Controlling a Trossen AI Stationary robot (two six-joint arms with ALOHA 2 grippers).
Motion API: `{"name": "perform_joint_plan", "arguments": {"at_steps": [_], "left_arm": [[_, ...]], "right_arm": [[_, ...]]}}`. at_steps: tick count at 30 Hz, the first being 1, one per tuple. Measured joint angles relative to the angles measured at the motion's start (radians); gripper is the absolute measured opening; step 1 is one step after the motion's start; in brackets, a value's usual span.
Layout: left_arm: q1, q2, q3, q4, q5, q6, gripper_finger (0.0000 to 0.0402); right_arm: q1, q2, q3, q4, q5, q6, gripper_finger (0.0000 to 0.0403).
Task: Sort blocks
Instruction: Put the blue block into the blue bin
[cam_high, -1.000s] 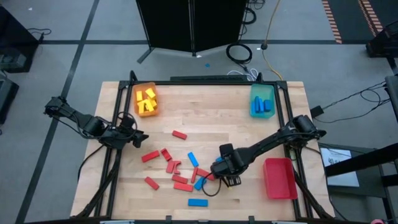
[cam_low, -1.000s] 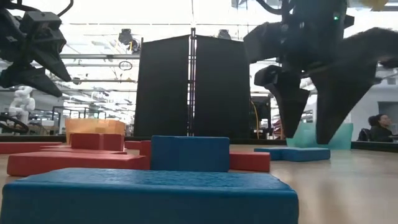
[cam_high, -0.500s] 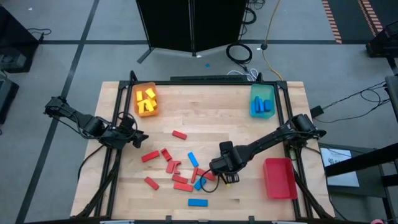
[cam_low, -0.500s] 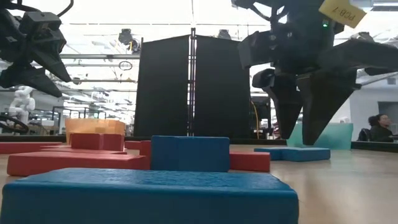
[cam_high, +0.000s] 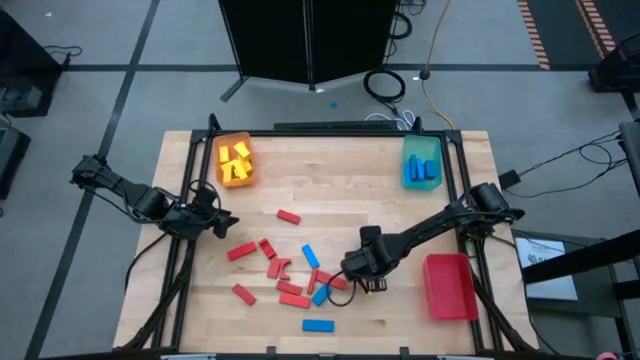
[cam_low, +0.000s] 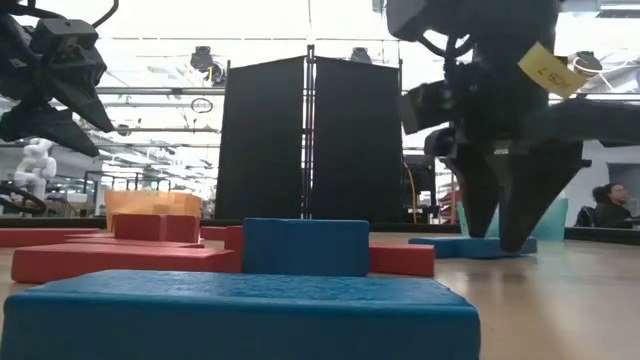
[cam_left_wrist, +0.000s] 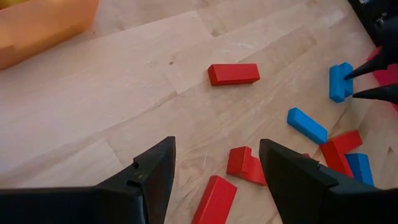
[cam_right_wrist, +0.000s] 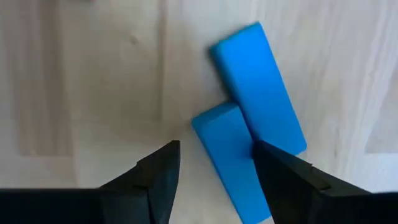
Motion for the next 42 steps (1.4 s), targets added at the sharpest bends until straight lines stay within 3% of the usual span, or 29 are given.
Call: {"name": "perform_joint_plan", "arguments": {"at_steps": [10, 21, 26, 32, 42], "left_arm": [[0.0, 0.0, 0.0, -0.001, 0.0, 0.001, 0.0228], [0.0, 0.0, 0.0, -0.022, 0.001, 0.001, 0.0228], [0.0, 0.0, 0.0, -0.023, 0.001, 0.001, 0.0228], [0.0, 0.0, 0.0, -0.023, 0.001, -0.002, 0.0228], [0.0, 0.0, 0.0, -0.023, 0.0, -0.001, 0.0228]], "right_arm": [[0.034, 0.002, -0.026, 0.016, -0.14, 0.061, 0.0168], [0.064, 0.003, -0.021, -0.019, -0.161, 0.152, 0.0156], [0.071, -0.014, 0.032, -0.038, -0.275, 0.165, 0.0172], [0.095, -0.088, 0.099, -0.038, -0.242, 0.224, 0.0197], [0.257, -0.092, 0.031, -0.125, -0.21, 0.413, 0.0237]]}}
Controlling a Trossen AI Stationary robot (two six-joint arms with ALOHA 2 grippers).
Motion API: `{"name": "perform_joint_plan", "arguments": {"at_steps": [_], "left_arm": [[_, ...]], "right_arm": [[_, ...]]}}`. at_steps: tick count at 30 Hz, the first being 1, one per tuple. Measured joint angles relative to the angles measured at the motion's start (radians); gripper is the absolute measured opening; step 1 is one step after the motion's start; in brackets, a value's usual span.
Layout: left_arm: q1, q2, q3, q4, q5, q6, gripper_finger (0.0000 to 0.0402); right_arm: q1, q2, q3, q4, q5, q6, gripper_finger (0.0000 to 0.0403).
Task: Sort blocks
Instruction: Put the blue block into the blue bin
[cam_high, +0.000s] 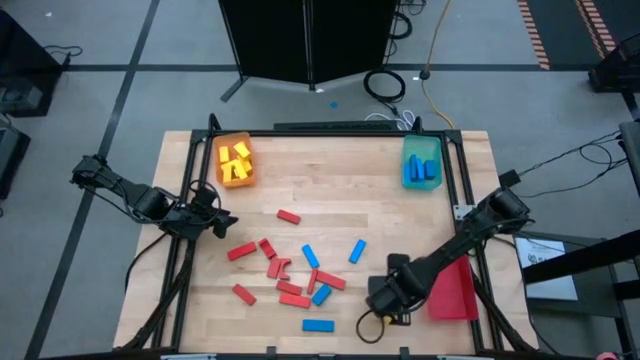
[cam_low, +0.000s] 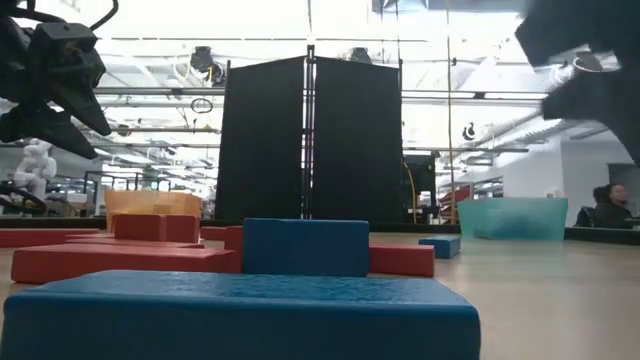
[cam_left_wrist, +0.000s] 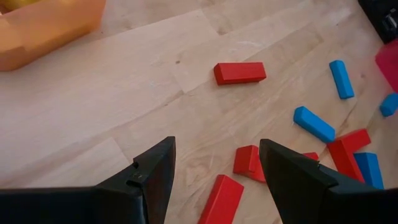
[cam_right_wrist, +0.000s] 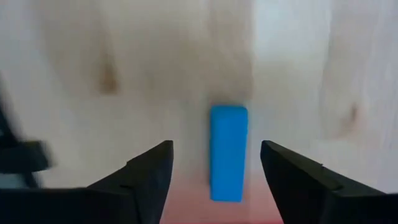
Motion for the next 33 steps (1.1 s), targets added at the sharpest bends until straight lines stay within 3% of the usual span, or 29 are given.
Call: {"name": "perform_joint_plan", "arguments": {"at_steps": [8, 13, 16, 22, 27, 33], "left_arm": [[0.0, 0.0, 0.0, -0.004, -0.005, 0.001, 0.0228], [0.0, 0.0, 0.0, -0.003, -0.005, 0.0, 0.0228], [0.0, 0.0, 0.0, -0.004, -0.005, 0.0, 0.0228], [0.0, 0.0, 0.0, -0.004, -0.007, 0.0, 0.0228], [0.0, 0.0, 0.0, -0.004, -0.008, 0.0, 0.0228], [0.0, 0.0, 0.0, -0.003, -0.008, -0.002, 0.0228]], "right_arm": [[0.007, 0.0, -0.104, -0.025, 0.001, 0.072, 0.0275], [0.01, 0.0, -0.112, 0.028, -0.071, 0.077, 0.0291], [0.015, 0.0, -0.112, 0.07, -0.099, 0.082, 0.0292], [0.016, 0.0, -0.121, 0.076, -0.02, 0.079, 0.0292], [0.014, 0.0, -0.188, 0.174, -0.03, 0.117, 0.0291], [0.015, -0.006, -0.232, 0.239, -0.039, 0.171, 0.0262]]}}
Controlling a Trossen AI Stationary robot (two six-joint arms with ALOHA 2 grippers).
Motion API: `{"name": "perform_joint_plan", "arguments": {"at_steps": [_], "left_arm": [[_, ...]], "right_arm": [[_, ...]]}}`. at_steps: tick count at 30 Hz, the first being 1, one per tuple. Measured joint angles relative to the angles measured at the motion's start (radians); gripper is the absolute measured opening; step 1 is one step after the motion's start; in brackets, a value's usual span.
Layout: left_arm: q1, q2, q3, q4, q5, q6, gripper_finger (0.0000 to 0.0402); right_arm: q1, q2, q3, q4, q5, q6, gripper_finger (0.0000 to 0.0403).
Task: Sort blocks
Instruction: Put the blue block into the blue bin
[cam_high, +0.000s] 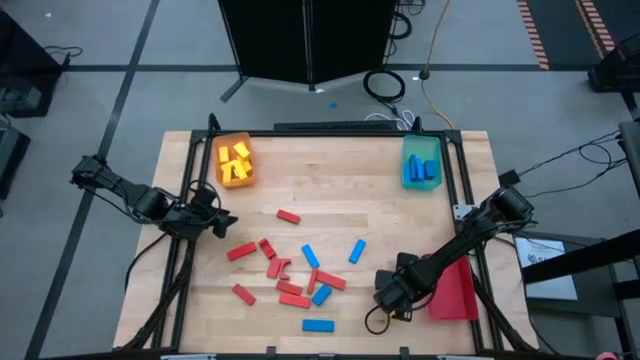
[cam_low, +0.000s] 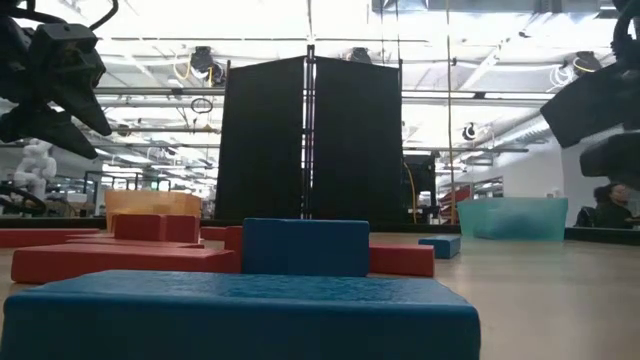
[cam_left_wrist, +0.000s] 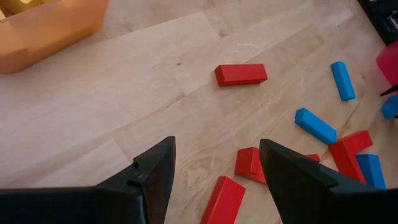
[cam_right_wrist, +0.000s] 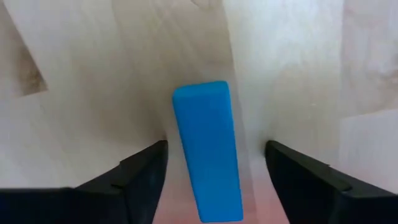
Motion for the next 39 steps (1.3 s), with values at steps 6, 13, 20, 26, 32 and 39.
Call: {"name": "perform_joint_plan", "arguments": {"at_steps": [6, 13, 20, 26, 32, 39], "left_arm": [[0.0, 0.0, 0.0, 0.0, 0.0, 0.0, 0.0228], [0.0, 0.0, 0.0, 0.0, 0.0, -0.001, 0.0228], [0.0, 0.0, 0.0, 0.0, 0.0, -0.008, 0.0228], [0.0, 0.0, 0.0, 0.003, 0.0, -0.008, 0.0228], [0.0, 0.0, 0.0, 0.004, 0.0, -0.008, 0.0228], [0.0, 0.0, 0.0, 0.005, 0.0, -0.009, 0.0228]], "right_arm": [[0.0, 0.002, 0.003, -0.016, 0.019, -0.003, 0.0161], [0.0, 0.002, 0.003, -0.015, 0.017, 0.002, 0.0064], [-0.019, -0.033, 0.0, -0.009, 0.069, 0.089, 0.0064], [-0.106, -0.179, 0.002, -0.101, 0.237, 0.085, 0.0064], [-0.267, -0.355, 0.003, -0.253, 0.365, 0.025, 0.0064], [-0.557, -0.534, 0.002, -0.401, 0.44, -0.068, 0.0064]]}}
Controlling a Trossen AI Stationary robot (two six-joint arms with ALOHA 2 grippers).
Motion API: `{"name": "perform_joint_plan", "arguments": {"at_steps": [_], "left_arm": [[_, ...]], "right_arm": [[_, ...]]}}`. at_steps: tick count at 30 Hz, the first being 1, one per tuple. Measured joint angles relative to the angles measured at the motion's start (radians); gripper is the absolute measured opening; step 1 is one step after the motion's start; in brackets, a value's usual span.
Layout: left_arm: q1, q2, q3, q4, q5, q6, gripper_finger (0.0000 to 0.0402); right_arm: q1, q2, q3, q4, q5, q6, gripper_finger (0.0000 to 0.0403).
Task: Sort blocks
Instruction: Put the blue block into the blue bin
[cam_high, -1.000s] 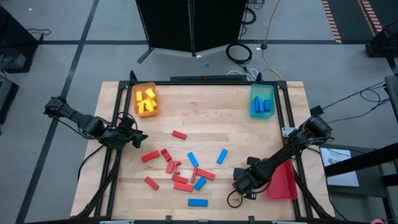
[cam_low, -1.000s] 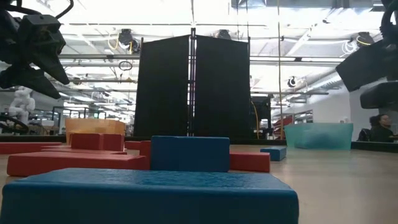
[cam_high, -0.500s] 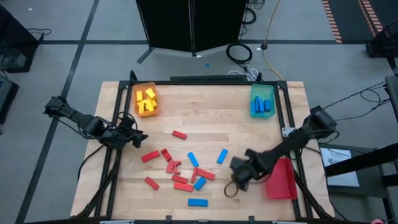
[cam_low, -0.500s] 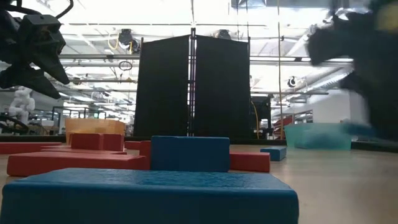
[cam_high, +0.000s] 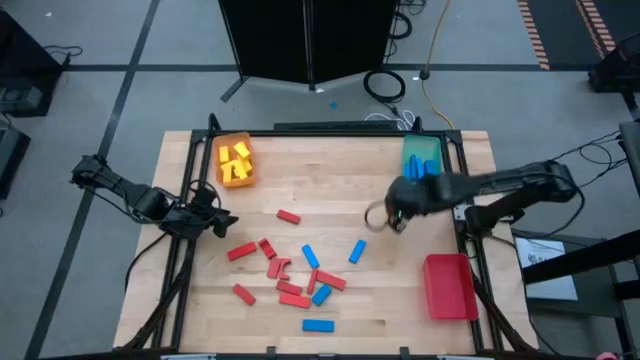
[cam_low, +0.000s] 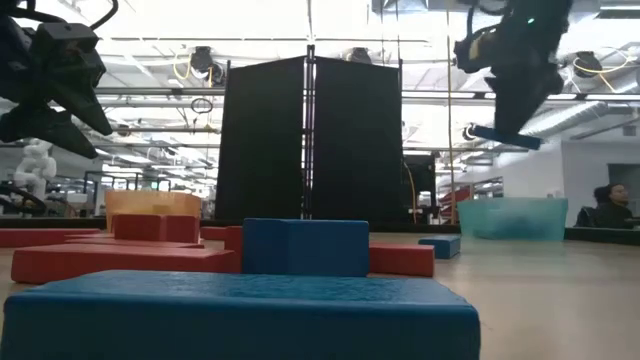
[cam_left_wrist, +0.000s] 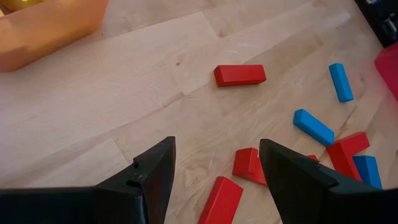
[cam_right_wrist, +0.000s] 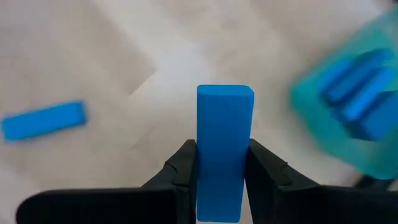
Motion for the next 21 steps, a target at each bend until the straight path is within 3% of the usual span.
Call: {"name": "perform_joint_plan", "arguments": {"at_steps": [6, 12, 21], "left_arm": [[0.0, 0.0, 0.0, 0.0, 0.0, 0.0, 0.0228], [0.0, 0.0, 0.0, 0.0, 0.0, 0.001, 0.0228], [0.0, 0.0, 0.0, 0.005, 0.0, 0.0, 0.0228]], "right_arm": [[-0.317, -0.082, 0.0, -0.006, 0.007, -0.115, 0.0064], [-0.589, -0.052, 0.0, 0.027, 0.021, -0.201, 0.0064], [-0.815, 0.086, 0.001, 0.077, -0.008, -0.345, 0.0064]]}}
